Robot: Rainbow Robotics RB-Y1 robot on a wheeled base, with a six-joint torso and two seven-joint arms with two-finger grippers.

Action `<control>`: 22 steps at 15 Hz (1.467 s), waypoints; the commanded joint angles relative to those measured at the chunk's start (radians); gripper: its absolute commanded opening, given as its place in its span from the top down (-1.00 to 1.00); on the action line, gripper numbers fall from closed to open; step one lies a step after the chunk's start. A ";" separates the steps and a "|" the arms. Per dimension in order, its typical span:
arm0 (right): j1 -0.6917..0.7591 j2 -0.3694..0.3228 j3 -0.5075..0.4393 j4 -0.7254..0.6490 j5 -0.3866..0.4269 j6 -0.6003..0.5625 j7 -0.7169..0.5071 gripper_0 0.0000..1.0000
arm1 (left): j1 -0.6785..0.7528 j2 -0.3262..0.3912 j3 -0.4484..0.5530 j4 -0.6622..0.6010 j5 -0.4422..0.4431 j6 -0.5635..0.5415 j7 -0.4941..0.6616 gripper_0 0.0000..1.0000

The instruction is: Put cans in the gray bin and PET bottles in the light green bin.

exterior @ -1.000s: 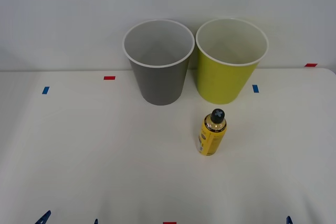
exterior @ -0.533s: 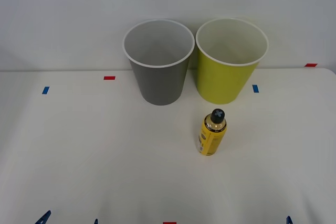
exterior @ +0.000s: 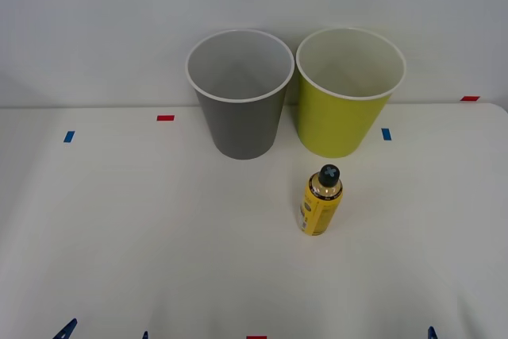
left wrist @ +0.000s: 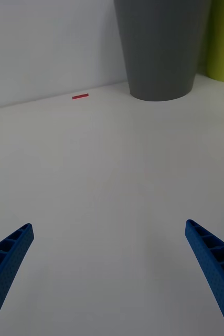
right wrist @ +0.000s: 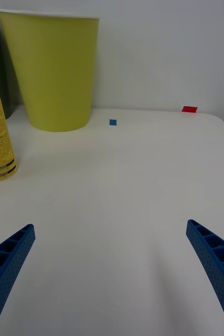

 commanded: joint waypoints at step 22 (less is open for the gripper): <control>-0.446 -0.076 0.229 0.092 -0.065 0.017 0.039 -1.00 | 0.000 0.000 0.000 0.000 0.000 0.000 0.000 -1.00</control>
